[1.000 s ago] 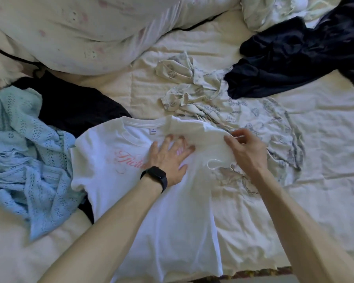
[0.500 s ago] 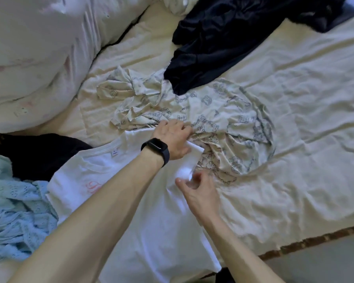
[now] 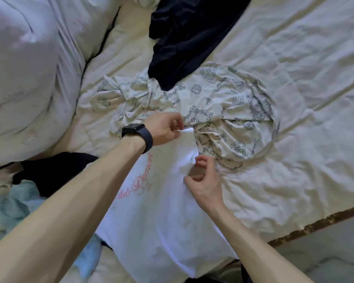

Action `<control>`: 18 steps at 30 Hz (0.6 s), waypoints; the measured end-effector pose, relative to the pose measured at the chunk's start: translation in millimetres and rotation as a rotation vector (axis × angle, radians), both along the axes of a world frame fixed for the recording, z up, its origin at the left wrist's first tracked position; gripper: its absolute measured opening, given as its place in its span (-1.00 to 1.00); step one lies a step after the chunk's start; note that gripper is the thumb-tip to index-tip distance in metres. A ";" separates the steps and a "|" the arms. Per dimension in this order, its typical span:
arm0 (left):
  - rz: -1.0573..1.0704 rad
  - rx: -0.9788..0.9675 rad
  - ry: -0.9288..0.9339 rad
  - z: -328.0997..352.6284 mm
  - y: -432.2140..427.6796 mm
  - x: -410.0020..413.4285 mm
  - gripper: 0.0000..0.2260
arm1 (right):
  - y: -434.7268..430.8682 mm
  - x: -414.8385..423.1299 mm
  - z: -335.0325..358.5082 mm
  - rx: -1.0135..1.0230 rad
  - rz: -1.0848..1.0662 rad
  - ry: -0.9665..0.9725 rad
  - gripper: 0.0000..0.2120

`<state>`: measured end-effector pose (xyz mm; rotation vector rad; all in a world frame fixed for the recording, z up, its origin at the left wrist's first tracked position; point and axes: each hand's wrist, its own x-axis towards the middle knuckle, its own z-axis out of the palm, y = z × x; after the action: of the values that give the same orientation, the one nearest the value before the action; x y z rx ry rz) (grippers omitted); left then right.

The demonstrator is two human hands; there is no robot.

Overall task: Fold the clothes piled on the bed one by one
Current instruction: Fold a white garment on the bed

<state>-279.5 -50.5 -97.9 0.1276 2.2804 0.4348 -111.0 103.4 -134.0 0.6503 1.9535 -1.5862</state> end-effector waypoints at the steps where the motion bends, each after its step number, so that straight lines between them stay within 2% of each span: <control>1: 0.004 -0.015 -0.006 -2.7 2.2 2.3 -0.84 | -3.2 -0.8 1.2 0.008 0.005 0.015 -0.45; 3: 0.018 -0.039 -0.016 -7.9 7.1 4.9 -0.80 | -6.6 -2.3 1.0 0.052 0.015 0.036 -0.47; 6: -0.022 -0.084 -0.022 -15.1 14.0 5.9 -0.76 | -5.8 -4.9 -4.4 0.107 0.082 -0.024 -0.64; 8: -0.063 -0.080 -0.005 -18.7 17.3 3.2 -0.83 | -3.9 -5.4 -10.0 0.162 0.123 -0.022 -0.77; 11: -0.006 0.021 0.055 -19.9 16.2 -1.7 -0.90 | 0.8 -5.7 -16.7 0.222 -0.021 -0.028 -0.69; 15: 0.080 0.104 0.121 -12.2 4.6 3.4 -0.86 | 0.9 -7.6 -20.4 0.279 -0.129 0.004 -0.86; 18: 0.160 0.170 0.131 -1.6 -4.6 16.1 -0.88 | -4.7 -7.0 -15.3 0.229 -0.210 -0.001 -0.73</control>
<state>-263.5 -55.1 -99.5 0.0606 2.3887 0.7234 -118.0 98.7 -149.3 0.9767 2.1438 -1.4898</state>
